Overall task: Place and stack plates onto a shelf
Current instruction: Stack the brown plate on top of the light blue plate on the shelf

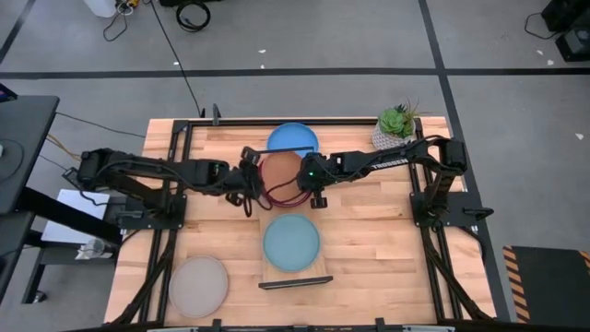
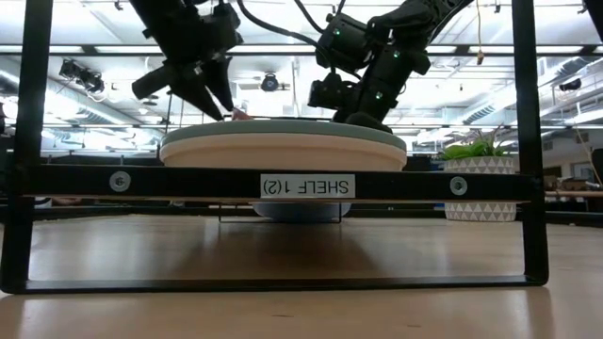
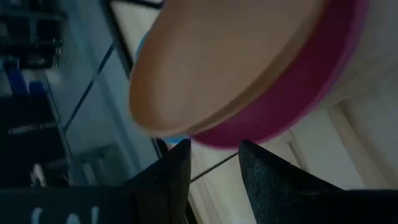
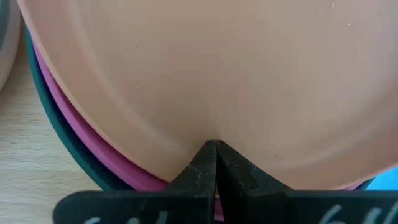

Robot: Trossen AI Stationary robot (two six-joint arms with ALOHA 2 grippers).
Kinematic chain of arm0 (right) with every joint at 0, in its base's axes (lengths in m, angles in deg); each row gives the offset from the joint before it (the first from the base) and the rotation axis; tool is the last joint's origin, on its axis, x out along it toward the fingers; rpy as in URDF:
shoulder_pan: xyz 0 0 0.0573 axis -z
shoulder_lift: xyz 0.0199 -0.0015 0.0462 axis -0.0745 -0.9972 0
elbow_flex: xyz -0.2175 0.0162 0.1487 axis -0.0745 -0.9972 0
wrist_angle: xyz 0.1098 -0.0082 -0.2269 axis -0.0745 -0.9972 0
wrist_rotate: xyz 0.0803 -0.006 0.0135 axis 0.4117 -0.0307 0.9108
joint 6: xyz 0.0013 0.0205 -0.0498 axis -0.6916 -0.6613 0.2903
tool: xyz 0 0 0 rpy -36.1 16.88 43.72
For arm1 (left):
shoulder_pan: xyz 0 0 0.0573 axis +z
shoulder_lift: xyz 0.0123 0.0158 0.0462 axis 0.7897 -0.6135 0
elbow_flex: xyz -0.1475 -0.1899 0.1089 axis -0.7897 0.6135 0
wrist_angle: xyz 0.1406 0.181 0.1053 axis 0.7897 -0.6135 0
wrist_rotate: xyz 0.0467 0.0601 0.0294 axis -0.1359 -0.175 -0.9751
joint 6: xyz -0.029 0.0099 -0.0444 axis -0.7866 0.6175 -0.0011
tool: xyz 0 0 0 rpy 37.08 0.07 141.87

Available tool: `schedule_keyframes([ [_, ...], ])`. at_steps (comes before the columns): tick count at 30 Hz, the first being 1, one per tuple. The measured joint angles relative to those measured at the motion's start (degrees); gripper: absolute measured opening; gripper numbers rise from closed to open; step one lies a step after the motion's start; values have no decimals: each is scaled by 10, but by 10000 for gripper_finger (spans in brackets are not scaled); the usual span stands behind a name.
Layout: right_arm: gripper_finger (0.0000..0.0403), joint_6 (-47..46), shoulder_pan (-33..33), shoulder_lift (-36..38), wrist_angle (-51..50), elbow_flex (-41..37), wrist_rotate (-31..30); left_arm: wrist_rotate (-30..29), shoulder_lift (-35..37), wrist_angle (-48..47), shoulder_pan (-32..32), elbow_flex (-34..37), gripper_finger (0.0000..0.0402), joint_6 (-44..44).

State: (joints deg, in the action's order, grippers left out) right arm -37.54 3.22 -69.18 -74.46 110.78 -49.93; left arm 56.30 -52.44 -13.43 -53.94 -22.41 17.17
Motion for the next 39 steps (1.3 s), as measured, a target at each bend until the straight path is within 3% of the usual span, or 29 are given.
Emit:
schedule_keyframes([
  [4, 11, -2, 0, 0, 2, 0, 2, -33, -15, 0, -25, -1, 156, 12],
  [12, 11, -10, 0, 0, 9, -1, 14, -87, -23, 13, -66, 0, 236, 61],
  [16, 11, -10, 1, -1, 11, -1, 18, -104, -24, 31, -66, 0, 253, 92],
  [21, 11, -9, 1, -1, 12, -1, 20, -120, -24, 48, -62, 0, 240, 122],
  [33, 11, -9, 1, -1, 12, -1, 26, -24, -61, 49, -50, 0, 210, 225],
  [39, 11, -9, 1, -1, 14, -1, 29, -53, -91, 68, -49, 0, 154, 237],
])
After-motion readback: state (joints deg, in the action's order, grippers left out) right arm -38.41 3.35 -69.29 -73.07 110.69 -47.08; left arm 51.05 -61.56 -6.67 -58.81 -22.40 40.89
